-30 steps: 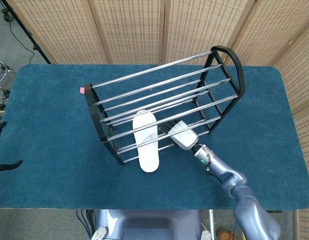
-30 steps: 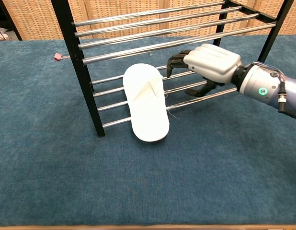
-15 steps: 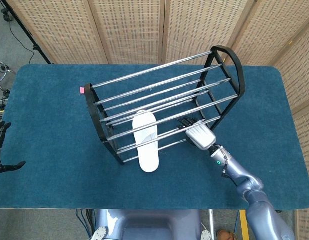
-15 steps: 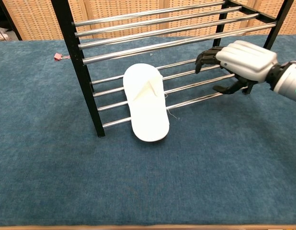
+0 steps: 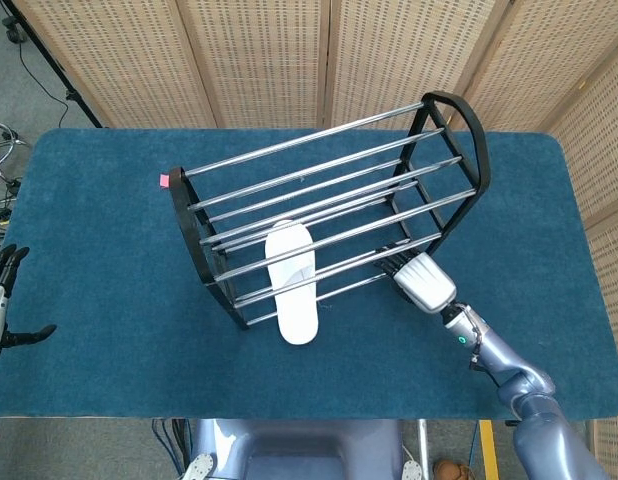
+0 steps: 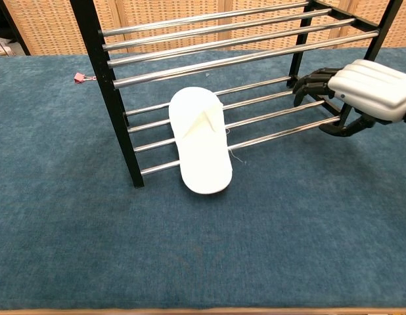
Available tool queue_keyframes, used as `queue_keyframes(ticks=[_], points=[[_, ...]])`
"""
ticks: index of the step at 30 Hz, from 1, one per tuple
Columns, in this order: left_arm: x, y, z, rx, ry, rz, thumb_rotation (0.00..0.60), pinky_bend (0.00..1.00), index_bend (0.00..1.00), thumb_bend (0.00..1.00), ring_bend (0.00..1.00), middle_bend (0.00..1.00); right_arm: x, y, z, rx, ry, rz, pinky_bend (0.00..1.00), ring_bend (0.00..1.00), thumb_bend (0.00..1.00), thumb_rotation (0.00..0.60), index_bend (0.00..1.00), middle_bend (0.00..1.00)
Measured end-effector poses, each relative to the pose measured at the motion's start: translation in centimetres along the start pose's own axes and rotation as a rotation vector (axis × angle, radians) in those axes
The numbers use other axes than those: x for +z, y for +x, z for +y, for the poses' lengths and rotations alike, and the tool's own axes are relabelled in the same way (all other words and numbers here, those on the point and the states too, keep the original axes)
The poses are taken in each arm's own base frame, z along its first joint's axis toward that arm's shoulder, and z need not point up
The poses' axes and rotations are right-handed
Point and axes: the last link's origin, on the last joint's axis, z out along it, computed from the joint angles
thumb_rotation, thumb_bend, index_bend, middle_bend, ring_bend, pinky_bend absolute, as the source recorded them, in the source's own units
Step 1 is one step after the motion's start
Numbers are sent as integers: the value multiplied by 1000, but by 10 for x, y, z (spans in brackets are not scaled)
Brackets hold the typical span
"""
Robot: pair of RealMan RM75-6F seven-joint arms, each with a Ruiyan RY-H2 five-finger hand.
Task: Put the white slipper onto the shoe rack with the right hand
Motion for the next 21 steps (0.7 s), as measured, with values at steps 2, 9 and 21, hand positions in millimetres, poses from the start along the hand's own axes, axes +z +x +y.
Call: queue_keyframes(ticks=[2, 9, 21], points=[[-1, 0, 0, -3, 0, 1, 600, 0, 0, 0, 0, 0, -5, 0, 1, -8, 6, -6, 401, 214, 381, 600, 307, 231], [-1, 3, -2, -14, -1, 4, 600, 0, 0, 0, 0, 0, -24, 0, 1, -37, 34, -11, 399, 214, 380, 600, 306, 233], [-3, 6, -4, -27, -9, 5, 600, 0, 0, 0, 0, 0, -94, 7, 21, -35, -43, -18, 386, 214, 380, 600, 298, 234]])
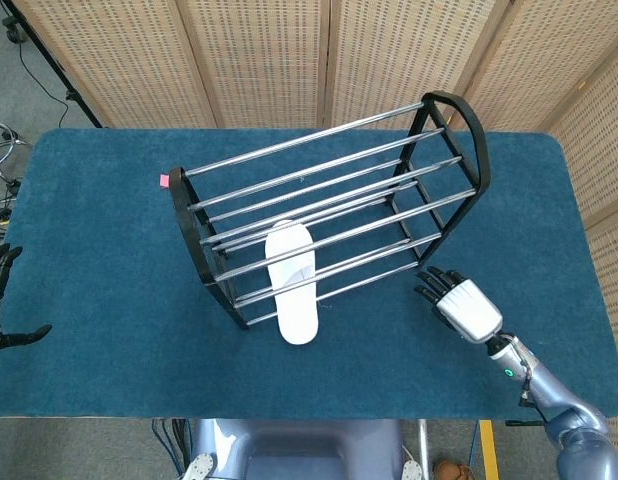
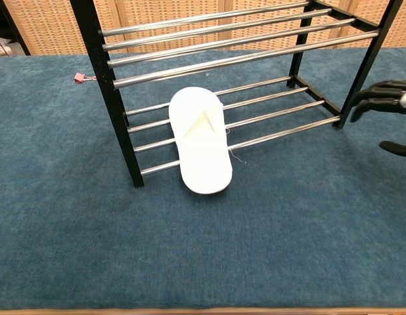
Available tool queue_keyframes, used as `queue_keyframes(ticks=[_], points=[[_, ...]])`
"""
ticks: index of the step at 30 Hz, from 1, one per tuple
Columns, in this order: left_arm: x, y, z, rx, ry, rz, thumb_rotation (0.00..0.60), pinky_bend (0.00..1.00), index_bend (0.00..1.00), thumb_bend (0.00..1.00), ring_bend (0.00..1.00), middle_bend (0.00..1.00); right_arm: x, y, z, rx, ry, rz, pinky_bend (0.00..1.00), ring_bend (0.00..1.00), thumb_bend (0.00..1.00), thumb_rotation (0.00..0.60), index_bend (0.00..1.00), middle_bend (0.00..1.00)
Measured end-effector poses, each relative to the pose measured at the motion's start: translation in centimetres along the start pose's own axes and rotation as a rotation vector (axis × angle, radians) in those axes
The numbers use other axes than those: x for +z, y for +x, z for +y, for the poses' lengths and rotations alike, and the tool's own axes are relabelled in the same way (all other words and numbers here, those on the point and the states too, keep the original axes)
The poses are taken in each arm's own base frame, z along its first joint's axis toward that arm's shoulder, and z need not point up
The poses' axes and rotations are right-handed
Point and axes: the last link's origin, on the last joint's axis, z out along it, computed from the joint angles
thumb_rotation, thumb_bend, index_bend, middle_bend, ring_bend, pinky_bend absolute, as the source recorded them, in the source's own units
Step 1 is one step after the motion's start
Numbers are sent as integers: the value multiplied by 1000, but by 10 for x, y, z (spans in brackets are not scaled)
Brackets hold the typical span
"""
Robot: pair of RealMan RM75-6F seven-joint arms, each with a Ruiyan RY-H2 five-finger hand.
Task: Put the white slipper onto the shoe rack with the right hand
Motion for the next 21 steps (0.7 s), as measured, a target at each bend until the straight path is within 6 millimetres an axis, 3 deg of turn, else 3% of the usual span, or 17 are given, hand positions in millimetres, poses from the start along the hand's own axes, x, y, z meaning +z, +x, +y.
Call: queue_keyframes(ticks=[8, 13, 17, 21], points=[[-3, 0, 2, 3, -20, -3, 600, 0, 0, 0, 0, 0, -52, 1, 23, 15, -158, -50, 359, 196, 381, 600, 263, 223], [-7, -1, 3, 8, -33, -3, 600, 0, 0, 0, 0, 0, -82, 8, 38, 50, -288, -81, 304, 124, 381, 600, 202, 169], [-10, -3, 5, 5, -39, -6, 600, 0, 0, 0, 0, 0, -97, 16, 38, 109, -384, -101, 247, 68, 380, 600, 176, 109], [-16, -4, 6, -1, -48, -1, 600, 0, 0, 0, 0, 0, -106, 35, 23, 224, -487, -113, 195, 32, 379, 600, 172, 73]])
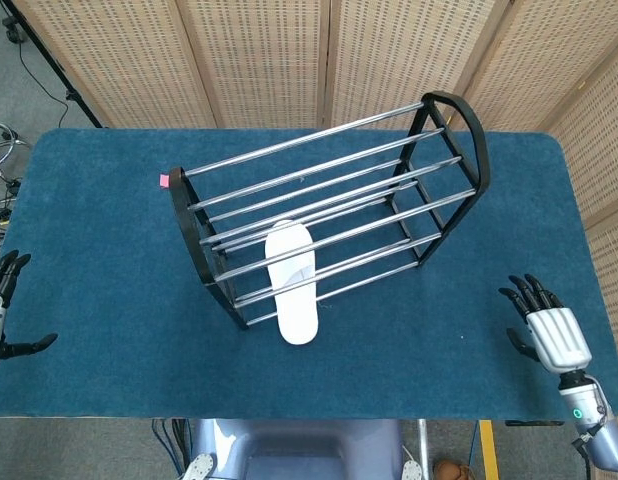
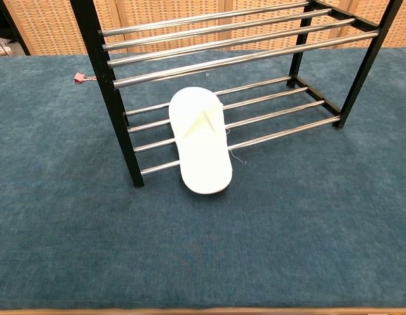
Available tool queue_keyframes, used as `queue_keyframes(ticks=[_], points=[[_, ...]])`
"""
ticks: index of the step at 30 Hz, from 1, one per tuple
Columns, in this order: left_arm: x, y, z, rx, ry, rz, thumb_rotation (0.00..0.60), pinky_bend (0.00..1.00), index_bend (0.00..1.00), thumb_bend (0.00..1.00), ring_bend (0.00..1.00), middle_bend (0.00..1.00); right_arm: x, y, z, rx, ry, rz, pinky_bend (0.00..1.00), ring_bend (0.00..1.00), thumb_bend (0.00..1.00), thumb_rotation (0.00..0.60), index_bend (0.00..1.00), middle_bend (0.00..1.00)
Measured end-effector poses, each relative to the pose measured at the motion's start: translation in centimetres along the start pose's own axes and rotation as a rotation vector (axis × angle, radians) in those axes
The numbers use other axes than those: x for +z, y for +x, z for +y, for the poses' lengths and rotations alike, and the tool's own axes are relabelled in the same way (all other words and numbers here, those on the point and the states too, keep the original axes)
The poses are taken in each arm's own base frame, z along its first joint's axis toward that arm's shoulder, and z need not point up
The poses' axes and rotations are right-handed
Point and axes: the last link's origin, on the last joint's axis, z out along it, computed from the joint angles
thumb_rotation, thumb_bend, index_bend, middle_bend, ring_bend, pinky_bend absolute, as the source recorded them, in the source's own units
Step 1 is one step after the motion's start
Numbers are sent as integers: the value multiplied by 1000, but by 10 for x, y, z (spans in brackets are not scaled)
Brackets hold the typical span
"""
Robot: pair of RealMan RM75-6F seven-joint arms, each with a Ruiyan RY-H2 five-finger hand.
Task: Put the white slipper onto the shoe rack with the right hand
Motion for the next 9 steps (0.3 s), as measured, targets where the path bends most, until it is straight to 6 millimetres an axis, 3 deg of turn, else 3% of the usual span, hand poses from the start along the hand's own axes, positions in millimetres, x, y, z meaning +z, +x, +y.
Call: queue_keyframes(ticks=[5, 9], points=[[-5, -5, 2, 18, -28, 6, 600, 0, 0, 0, 0, 0, -20, 31, -20, 124, -94, -16, 159, 5, 370, 600, 144, 46], [-9, -11, -5, 28, -46, 25, 600, 0, 0, 0, 0, 0, -36, 64, -21, 131, -170, -6, 130, 0, 350, 600, 103, 7]])
